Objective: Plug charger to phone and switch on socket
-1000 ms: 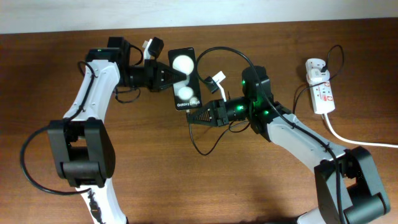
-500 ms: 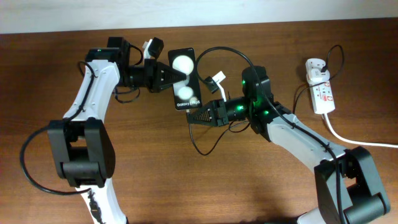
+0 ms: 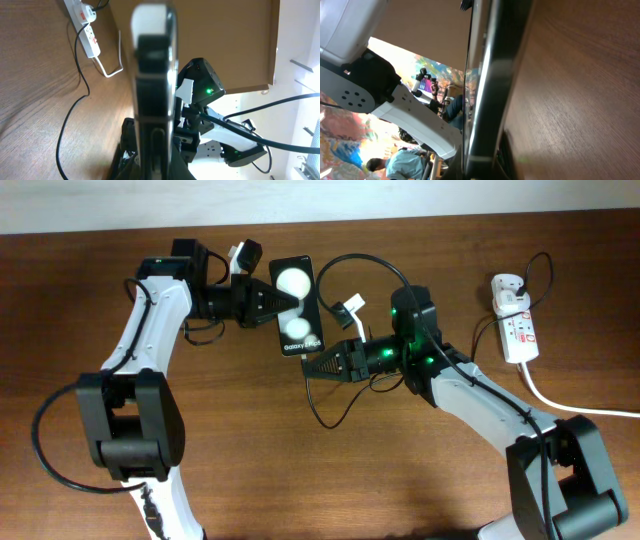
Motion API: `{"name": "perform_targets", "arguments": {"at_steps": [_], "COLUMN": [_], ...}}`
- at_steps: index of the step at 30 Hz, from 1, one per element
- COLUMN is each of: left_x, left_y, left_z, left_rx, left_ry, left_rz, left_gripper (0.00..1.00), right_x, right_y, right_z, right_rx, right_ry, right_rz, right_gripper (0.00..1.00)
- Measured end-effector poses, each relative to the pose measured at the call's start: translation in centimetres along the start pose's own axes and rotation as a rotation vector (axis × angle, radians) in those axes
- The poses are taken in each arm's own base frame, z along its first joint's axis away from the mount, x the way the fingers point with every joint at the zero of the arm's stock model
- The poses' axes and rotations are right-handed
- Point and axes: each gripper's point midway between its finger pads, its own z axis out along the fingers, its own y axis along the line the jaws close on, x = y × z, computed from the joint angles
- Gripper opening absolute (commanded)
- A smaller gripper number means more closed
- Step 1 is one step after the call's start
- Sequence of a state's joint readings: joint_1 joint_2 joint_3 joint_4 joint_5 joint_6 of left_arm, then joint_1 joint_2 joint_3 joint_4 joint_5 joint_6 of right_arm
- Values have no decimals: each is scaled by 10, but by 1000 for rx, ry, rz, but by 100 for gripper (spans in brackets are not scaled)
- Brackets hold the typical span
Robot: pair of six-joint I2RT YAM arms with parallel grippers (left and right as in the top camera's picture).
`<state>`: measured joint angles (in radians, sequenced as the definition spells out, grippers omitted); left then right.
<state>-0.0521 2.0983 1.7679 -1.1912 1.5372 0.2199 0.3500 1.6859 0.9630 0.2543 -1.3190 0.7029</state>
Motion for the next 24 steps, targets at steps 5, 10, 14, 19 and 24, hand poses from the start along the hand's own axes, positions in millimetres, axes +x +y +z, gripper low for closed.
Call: {"name": "perform_targets", "arguments": {"at_steps": [5,10,14,19,24], "left_x": [0,0,0,0,-2], "left_y": [1,1,1,1,3], "left_z": [0,0,0,0,-4], "left_rx": [-5,-7,-7,-7,-13], "left_ry": [0,1,1,1,-7], "left_rz": [-2,3,3,4,3], "left_gripper": [0,0,0,0,0], "right_x": [-4,-4,-4,-3,-2], "right_y": [-3,-4,-3,-3,-3], "right_z": [-5,-5,-4,-2,-2], "right_rx": [15,15,14,12,13], "right_ry": [-21,-21,-19,-14,-11], "right_rz": [1,1,0,0,9], "right_gripper": [4,4,4,4,4]}}
